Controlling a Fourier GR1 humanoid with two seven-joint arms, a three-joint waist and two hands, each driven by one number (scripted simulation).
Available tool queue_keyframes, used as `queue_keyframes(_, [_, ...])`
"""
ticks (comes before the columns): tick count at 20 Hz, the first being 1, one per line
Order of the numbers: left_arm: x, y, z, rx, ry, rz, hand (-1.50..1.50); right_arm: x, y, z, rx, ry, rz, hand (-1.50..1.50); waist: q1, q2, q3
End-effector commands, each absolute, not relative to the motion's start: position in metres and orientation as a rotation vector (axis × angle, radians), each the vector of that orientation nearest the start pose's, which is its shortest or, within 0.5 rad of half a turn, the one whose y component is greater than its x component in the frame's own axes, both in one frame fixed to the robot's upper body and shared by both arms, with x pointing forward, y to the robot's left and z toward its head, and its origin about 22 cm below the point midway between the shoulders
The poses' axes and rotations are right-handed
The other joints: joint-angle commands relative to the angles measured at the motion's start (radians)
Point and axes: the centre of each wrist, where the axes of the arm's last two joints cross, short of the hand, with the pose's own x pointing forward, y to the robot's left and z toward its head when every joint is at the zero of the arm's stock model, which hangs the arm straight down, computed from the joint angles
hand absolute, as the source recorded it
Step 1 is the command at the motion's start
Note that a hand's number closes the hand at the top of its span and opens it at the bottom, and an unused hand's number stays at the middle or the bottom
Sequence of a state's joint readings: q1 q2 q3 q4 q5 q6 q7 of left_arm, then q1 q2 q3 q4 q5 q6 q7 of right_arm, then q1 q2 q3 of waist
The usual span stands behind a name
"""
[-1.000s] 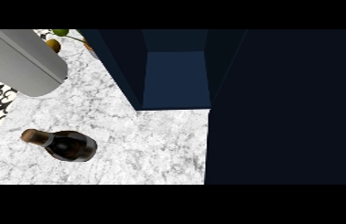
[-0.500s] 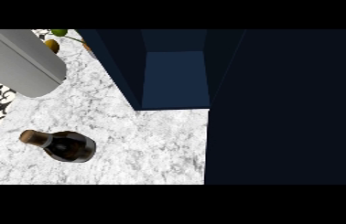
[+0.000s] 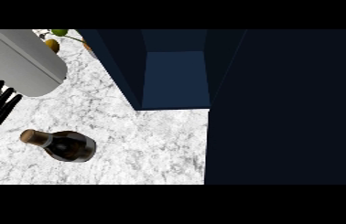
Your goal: Pick up the wine, place it into the cabinet and close the cabinet
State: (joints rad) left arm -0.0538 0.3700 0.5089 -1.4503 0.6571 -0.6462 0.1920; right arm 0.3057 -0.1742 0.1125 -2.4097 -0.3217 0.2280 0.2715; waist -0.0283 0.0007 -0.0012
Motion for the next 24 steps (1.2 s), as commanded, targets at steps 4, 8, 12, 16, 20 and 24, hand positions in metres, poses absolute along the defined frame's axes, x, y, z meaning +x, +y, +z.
queue_keyframes(4, [0.242, 0.425, 0.015, -0.311, -1.618, 0.009, -1.5, 0.094, -0.243, 0.169, 0.458, -1.887, 0.254, -1.5, 0.001, -0.001, 0.0])
queue_keyframes(8, [0.241, 0.421, -0.014, -0.311, -1.559, -0.013, -1.5, 0.106, -0.238, 0.166, 0.479, -1.88, 0.23, -1.5, 0.01, 0.0, 0.0])
queue_keyframes(12, [0.236, 0.43, -0.048, -0.353, -1.533, 0.0, -1.5, 0.108, -0.243, 0.159, 0.469, -1.879, 0.226, -1.5, 0.004, 0.002, -0.001])
queue_keyframes(16, [0.24, 0.429, -0.06, -0.462, -1.487, -0.013, -1.5, 0.117, -0.243, 0.168, 0.464, -1.89, 0.252, -1.5, 0.01, 0.003, -0.001])
queue_keyframes(20, [0.241, 0.407, -0.084, -0.495, -1.464, -0.001, -1.5, 0.121, -0.241, 0.166, 0.459, -1.878, 0.258, -1.5, 0.014, 0.002, -0.001])
queue_keyframes(24, [0.223, 0.424, -0.094, -0.538, -1.433, 0.041, -1.5, 0.1, -0.236, 0.169, 0.453, -1.887, 0.269, -1.5, 0.006, -0.001, -0.001])
